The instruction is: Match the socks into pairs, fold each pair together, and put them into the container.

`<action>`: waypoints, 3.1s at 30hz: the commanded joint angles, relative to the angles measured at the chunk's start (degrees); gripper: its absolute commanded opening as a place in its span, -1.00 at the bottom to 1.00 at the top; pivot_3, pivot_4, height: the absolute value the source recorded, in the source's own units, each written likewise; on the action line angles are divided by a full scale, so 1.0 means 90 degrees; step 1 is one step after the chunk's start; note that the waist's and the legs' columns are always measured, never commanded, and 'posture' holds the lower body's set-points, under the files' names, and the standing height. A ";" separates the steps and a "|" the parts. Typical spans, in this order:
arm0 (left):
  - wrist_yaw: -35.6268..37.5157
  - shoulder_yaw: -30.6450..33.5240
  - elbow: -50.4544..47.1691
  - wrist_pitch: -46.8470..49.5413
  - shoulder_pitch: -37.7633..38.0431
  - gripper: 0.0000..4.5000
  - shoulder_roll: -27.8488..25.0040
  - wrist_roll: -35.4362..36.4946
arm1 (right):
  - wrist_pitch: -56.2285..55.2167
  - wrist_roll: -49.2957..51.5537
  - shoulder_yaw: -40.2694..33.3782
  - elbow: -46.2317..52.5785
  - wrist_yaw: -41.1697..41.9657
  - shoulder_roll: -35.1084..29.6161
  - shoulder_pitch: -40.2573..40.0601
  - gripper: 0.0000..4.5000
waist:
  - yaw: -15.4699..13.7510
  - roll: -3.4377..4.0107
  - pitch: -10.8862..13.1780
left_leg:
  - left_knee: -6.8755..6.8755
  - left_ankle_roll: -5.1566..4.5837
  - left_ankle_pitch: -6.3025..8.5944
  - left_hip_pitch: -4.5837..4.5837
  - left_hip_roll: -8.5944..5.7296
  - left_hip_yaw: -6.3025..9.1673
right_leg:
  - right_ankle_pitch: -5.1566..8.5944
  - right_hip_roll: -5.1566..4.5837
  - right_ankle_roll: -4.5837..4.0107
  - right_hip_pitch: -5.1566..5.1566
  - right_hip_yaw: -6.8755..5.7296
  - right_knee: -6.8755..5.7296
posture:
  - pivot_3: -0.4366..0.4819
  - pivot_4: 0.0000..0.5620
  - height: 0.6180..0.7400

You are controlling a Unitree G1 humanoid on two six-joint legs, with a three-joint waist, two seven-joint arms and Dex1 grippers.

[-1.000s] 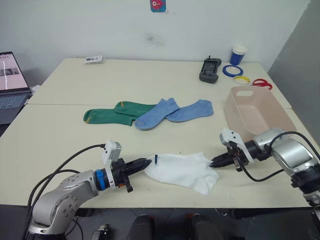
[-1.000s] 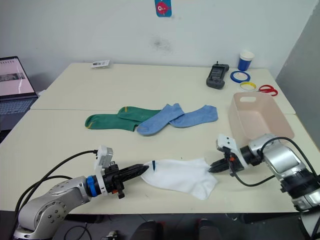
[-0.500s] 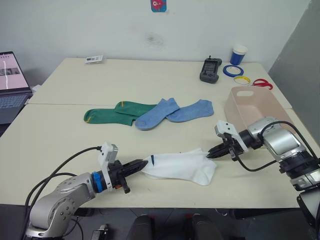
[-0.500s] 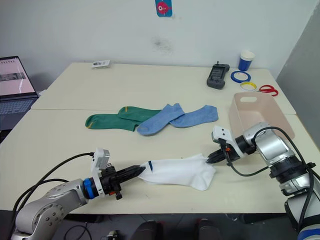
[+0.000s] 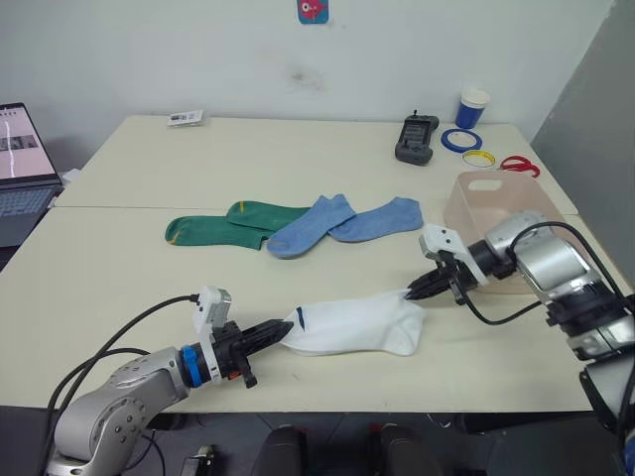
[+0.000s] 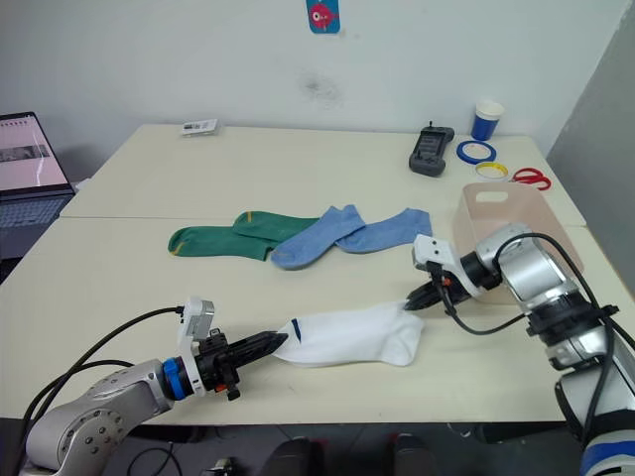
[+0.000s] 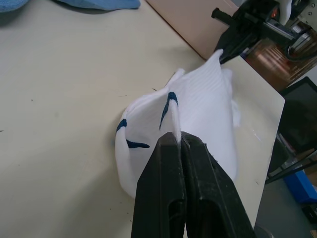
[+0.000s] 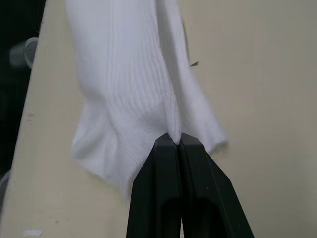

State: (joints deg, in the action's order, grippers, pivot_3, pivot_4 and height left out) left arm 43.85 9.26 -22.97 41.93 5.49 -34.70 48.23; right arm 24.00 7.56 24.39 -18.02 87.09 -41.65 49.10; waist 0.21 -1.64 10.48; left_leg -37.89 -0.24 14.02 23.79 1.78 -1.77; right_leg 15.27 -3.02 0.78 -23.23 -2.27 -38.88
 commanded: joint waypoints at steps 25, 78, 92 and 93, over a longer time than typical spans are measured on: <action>0.0064 -0.0257 -0.0079 -0.0157 0.0010 -1.00 0.0000 -0.0478 | -0.0609 -0.0573 -0.0032 -0.0794 -0.0101 0.0521 0.0149 -0.98 | -0.0002 0.0001 0.0001 | 0.0000 0.0001 0.0000 0.0000 0.0000 -0.0001 | -0.0001 -0.0002 -0.0001 0.0000 0.0000 -0.0002 | -0.05 -0.47 1.00; 0.0855 -0.0122 -0.0085 -0.1190 -0.0816 0.82 -0.0670 -0.1277 | 0.0554 0.0904 -0.1383 0.3631 -0.2368 0.0653 -0.2485 0.23 | -0.0014 0.0004 0.0003 | 0.0004 0.0001 0.0000 0.0002 -0.0003 -0.0005 | 0.0000 -0.0005 0.0001 0.0000 0.0001 -0.0001 | -0.05 -0.47 1.00; 0.0820 -0.2125 0.0800 -0.2273 -0.1329 -1.00 -0.0274 -0.3245 | -0.0873 -0.0087 -0.0429 0.3068 -0.3145 0.1273 -0.3163 -1.00 | -0.0013 0.0004 0.0002 | 0.0003 0.0001 0.0000 0.0001 -0.0002 -0.0005 | 0.0001 0.0002 0.0003 0.0000 0.0001 0.0000 | -0.05 -0.47 1.00; 0.0800 -0.2146 0.0954 -0.2339 -0.1313 -1.00 -0.0278 -0.3361 | -0.0969 -0.0140 -0.0425 0.2990 -0.3139 0.1218 -0.3226 -1.00 | -0.0013 0.0004 0.0002 | 0.0003 0.0001 0.0000 0.0001 -0.0002 -0.0005 | 0.0000 0.0002 0.0003 0.0000 0.0001 0.0000 | -0.05 -0.47 1.00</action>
State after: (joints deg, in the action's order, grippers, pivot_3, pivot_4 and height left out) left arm 51.47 -9.54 -15.18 22.83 -6.05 -37.16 19.86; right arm 17.30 6.92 21.10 8.64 59.30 -30.22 20.50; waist 0.09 -1.60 10.50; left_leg -37.87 -0.24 14.02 23.80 1.77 -1.81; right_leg 15.27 -3.00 0.81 -23.23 -2.27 -38.88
